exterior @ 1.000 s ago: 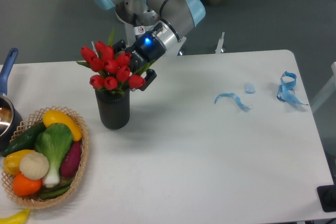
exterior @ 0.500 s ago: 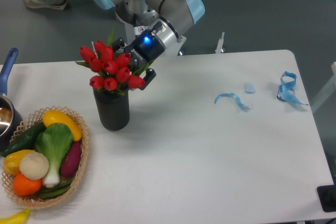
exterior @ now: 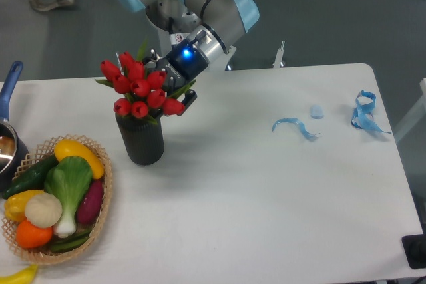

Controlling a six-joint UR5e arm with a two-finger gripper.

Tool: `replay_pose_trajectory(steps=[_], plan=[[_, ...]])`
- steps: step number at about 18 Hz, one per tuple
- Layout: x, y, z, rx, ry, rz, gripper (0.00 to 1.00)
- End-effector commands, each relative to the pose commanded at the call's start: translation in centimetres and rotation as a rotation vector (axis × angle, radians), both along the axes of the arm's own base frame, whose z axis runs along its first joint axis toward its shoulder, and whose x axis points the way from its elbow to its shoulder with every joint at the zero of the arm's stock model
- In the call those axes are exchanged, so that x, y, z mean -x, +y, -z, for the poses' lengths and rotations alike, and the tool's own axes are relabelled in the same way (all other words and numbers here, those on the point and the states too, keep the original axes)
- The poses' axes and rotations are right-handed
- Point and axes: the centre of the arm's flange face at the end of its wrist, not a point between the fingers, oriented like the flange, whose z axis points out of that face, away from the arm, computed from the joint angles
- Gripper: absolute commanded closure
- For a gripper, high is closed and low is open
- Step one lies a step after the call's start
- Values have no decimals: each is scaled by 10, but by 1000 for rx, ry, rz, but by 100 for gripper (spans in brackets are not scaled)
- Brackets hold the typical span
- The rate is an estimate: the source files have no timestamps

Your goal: Insert the flowers into the vase

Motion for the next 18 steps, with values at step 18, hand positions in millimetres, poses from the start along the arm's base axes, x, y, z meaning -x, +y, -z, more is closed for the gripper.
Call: replay_pose_trajectory(steps=[18], plan=[[-26, -25, -30, 203, 103, -85, 0]])
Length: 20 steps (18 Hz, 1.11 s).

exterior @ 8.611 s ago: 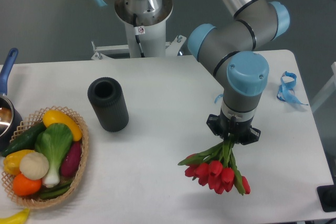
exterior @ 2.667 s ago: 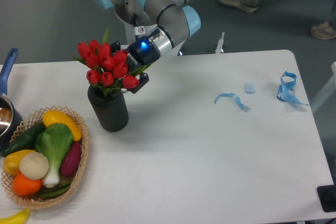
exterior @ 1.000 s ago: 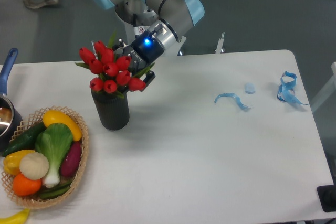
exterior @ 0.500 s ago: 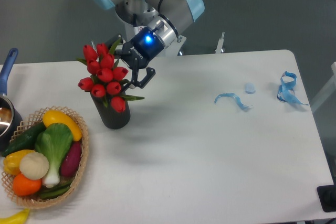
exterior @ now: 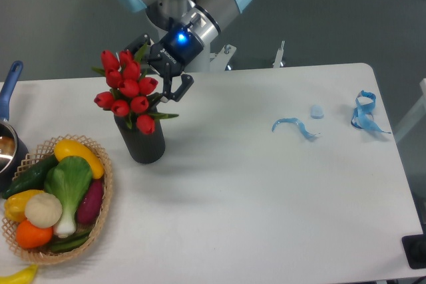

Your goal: Insert the flowers into the vase

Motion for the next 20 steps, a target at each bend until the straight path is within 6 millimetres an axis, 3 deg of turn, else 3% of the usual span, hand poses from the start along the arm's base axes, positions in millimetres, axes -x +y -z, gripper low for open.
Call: replay_pose_trajectory(steps=[10, 14, 17, 20], plan=[[-1, -14, -9, 148, 122, -59, 0], [0, -23, -30, 203, 242, -98, 0], [29, -23, -62, 199, 301, -140, 0], [59, -28, -74, 245, 344, -192, 0]])
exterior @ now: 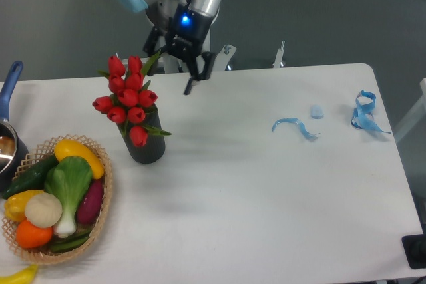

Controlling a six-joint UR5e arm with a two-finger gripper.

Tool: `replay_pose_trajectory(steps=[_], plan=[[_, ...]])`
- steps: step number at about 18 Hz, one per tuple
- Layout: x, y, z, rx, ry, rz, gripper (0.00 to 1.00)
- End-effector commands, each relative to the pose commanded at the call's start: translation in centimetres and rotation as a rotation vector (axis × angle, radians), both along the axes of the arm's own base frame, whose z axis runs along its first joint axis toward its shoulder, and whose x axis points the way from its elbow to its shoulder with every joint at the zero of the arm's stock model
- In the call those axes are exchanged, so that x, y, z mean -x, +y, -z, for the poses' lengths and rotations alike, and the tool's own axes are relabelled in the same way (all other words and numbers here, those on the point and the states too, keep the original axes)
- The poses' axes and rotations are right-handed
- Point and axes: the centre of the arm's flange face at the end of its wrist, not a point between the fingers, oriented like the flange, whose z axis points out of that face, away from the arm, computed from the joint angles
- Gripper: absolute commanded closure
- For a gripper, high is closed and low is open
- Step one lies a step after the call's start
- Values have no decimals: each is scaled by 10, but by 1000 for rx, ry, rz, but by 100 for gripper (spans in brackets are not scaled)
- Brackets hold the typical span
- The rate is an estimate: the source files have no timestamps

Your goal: Insert the flowers into the vase

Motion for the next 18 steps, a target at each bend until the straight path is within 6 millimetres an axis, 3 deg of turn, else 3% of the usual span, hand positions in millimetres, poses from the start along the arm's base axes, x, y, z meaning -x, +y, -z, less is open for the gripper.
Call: replay_pose_trajectory(steps=[7, 10, 15, 18], plan=[[97, 7, 19, 323, 120, -62, 0], [134, 10, 45, 445, 146, -29, 0], [177, 16, 79, 606, 164, -6, 0], [196, 27, 86, 612, 162, 1, 0]])
